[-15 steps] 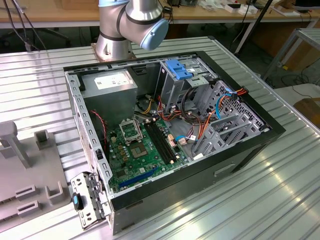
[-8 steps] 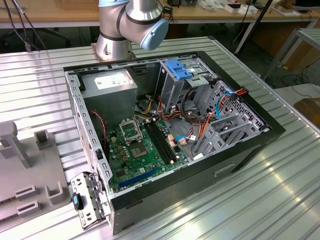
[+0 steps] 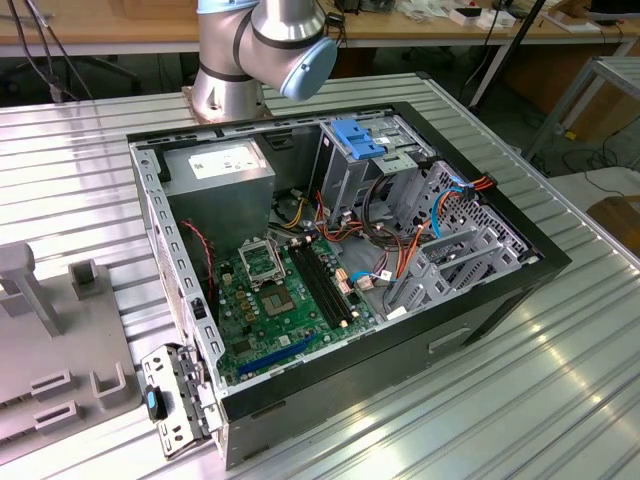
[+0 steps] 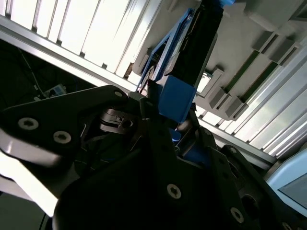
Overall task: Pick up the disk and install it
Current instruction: 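Pick up the disk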
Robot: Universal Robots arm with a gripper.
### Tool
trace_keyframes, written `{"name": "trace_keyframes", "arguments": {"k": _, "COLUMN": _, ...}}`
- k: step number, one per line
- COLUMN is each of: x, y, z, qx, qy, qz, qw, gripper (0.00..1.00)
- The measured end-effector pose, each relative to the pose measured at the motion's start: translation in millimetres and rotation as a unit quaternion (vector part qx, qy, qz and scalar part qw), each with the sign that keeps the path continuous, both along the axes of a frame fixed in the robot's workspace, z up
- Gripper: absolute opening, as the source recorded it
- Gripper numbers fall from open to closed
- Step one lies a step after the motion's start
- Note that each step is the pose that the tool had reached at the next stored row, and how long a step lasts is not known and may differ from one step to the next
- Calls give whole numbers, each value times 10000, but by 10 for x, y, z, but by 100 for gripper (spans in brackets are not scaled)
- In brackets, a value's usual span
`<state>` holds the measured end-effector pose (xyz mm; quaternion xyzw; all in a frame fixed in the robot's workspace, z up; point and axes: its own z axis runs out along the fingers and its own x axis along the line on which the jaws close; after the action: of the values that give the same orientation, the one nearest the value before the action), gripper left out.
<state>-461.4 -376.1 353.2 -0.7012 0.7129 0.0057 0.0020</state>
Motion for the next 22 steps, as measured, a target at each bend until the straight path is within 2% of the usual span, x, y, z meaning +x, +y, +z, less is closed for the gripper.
{"name": "trace_keyframes", "arguments": {"k": 3, "x": 2, "y": 0, "z": 0, "qx": 0, "qy": 0, "qz": 0, "qw": 10000, "gripper": 37}}
{"name": "trace_keyframes", "arguments": {"k": 10, "x": 4, "y": 0, "z": 50, "qx": 0, "qy": 0, "qz": 0, "qw": 10000, "gripper": 37}}
{"name": "trace_keyframes", "arguments": {"k": 16, "x": 31, "y": 0, "z": 147, "qx": 0, "qy": -16, "qz": 0, "qw": 10000, "gripper": 37}}
{"name": "trace_keyframes", "arguments": {"k": 17, "x": 34, "y": 0, "z": 153, "qx": 0, "qy": -39, "qz": 0, "qw": 10000, "gripper": 37}}
{"name": "trace_keyframes", "arguments": {"k": 22, "x": 36, "y": 0, "z": 177, "qx": 0, "qy": -316, "qz": 0, "qw": 9995, "gripper": 37}}
